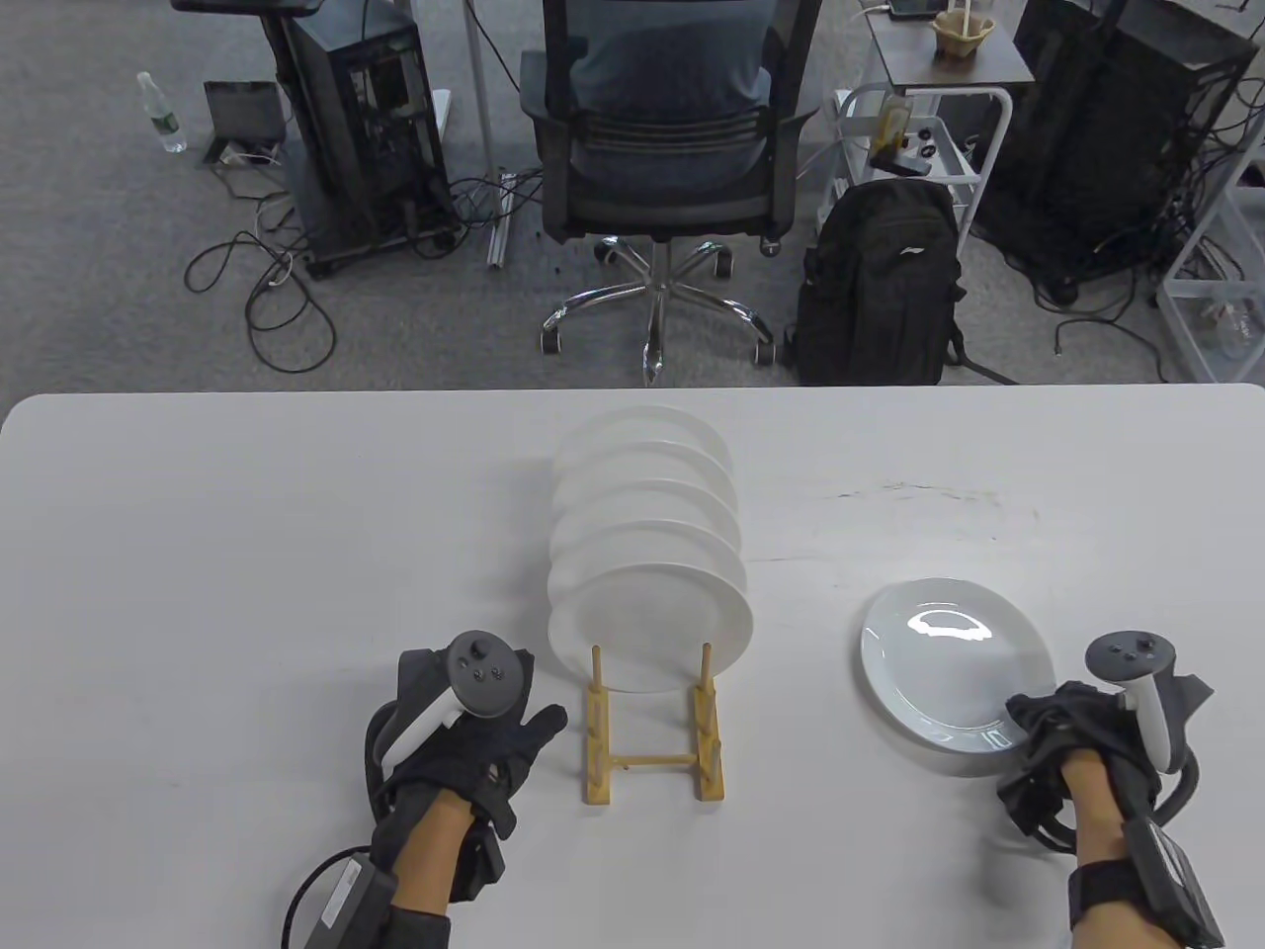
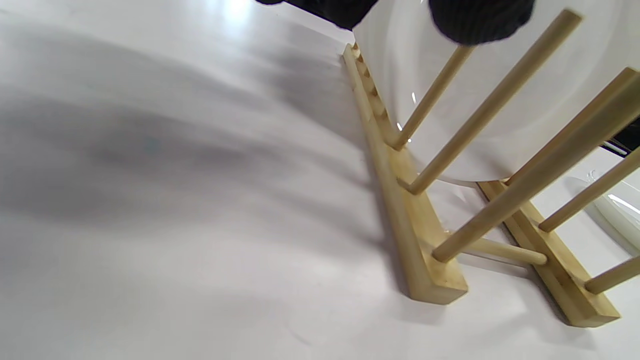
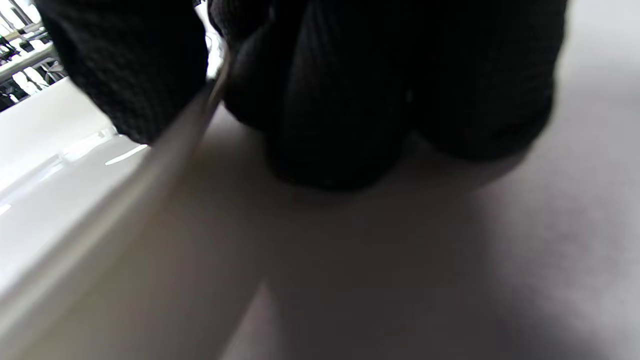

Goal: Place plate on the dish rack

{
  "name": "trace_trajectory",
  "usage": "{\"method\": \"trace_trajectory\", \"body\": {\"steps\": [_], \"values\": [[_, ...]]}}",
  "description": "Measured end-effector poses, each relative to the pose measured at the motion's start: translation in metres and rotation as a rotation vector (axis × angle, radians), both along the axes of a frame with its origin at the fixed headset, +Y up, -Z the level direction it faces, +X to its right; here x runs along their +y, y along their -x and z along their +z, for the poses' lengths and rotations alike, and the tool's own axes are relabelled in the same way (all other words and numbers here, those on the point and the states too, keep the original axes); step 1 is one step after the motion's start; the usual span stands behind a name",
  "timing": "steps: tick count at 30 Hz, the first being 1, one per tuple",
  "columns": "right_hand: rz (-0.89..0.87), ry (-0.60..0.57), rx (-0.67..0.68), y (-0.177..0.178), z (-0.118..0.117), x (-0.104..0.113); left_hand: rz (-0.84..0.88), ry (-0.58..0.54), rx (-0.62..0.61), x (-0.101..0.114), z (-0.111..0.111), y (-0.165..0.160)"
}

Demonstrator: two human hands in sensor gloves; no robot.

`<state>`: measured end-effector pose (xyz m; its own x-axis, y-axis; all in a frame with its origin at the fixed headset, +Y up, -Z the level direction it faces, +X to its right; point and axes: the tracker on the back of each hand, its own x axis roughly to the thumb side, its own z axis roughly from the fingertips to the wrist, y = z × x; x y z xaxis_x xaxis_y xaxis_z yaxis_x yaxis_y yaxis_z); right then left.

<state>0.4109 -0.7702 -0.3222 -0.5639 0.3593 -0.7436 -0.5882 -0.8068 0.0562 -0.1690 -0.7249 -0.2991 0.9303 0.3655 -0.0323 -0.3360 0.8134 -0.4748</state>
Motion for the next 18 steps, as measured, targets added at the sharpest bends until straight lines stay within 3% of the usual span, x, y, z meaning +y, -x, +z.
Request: {"method": "trace_trajectory", "body": {"steps": [2, 9, 12, 15, 18], "values": [[-0.066, -0.036, -0.057, -0.003, 0.004, 0.003, 0.003, -0.003, -0.002, 0.001, 0.000, 0.000], [0.009, -0.217, -0.124, -0.006, 0.013, 0.038, 0.007, -0.013, -0.006, 0.002, 0.001, -0.002], [-0.382, -0.376, -0.032, -0.007, 0.018, 0.063, 0.008, -0.019, -0.005, 0.004, 0.002, -0.001], [-0.395, -0.554, 0.091, 0.007, 0.024, 0.097, 0.012, -0.022, 0.000, 0.006, 0.001, 0.000], [-0.379, -0.783, 0.120, 0.029, 0.028, 0.129, -0.010, -0.022, -0.008, 0.005, 0.002, -0.002]]}}
